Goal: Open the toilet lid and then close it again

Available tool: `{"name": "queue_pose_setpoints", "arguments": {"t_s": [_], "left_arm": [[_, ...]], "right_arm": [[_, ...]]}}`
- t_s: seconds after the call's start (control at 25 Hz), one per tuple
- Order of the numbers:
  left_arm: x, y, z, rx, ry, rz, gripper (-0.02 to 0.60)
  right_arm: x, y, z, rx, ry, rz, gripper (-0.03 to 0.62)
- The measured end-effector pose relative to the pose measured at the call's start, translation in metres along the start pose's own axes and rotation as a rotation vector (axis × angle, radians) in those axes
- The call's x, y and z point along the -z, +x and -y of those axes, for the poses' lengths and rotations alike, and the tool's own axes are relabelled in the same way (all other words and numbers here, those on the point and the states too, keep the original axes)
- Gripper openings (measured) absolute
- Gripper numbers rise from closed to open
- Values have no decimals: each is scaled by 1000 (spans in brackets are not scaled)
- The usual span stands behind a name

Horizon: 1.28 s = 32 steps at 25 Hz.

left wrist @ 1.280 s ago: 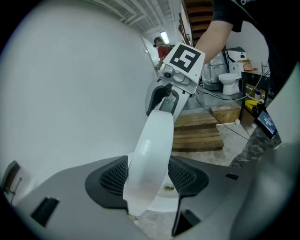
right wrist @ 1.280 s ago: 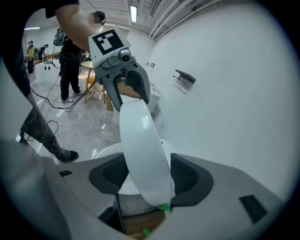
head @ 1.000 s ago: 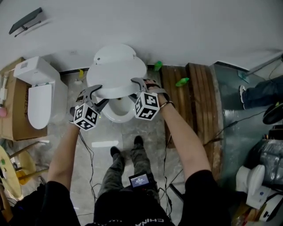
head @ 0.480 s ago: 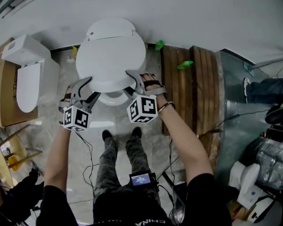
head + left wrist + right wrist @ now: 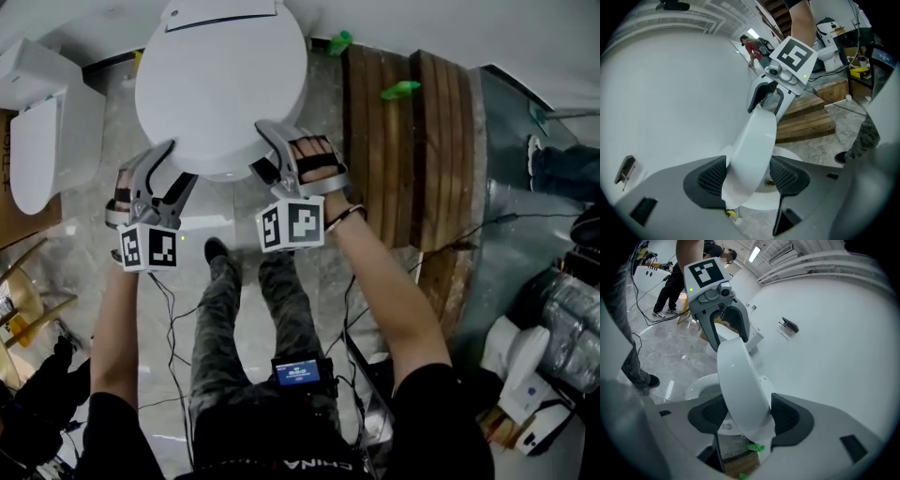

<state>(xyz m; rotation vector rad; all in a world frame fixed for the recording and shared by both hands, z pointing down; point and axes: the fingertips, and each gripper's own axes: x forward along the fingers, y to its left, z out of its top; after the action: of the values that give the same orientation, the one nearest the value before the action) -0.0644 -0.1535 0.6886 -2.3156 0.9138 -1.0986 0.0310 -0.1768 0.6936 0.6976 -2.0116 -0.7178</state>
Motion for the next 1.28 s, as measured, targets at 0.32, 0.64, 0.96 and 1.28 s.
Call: {"name": "queue_pose_setpoints", "arguments": {"t_s": [0.32, 0.64, 0.96, 1.28], "left_arm": [[26, 10, 44, -82, 45, -32, 273], [54, 29, 87, -164, 97, -114, 273], [81, 53, 122, -220, 134, -172, 276], [111, 73, 157, -277, 176, -171, 278]], "right_arm": [[17, 7, -47, 56, -23, -24, 278], [42, 22, -93, 118, -57, -45, 278], [66, 42, -130, 164, -95, -57, 281], [87, 62, -169, 224, -114, -64, 287]]}}
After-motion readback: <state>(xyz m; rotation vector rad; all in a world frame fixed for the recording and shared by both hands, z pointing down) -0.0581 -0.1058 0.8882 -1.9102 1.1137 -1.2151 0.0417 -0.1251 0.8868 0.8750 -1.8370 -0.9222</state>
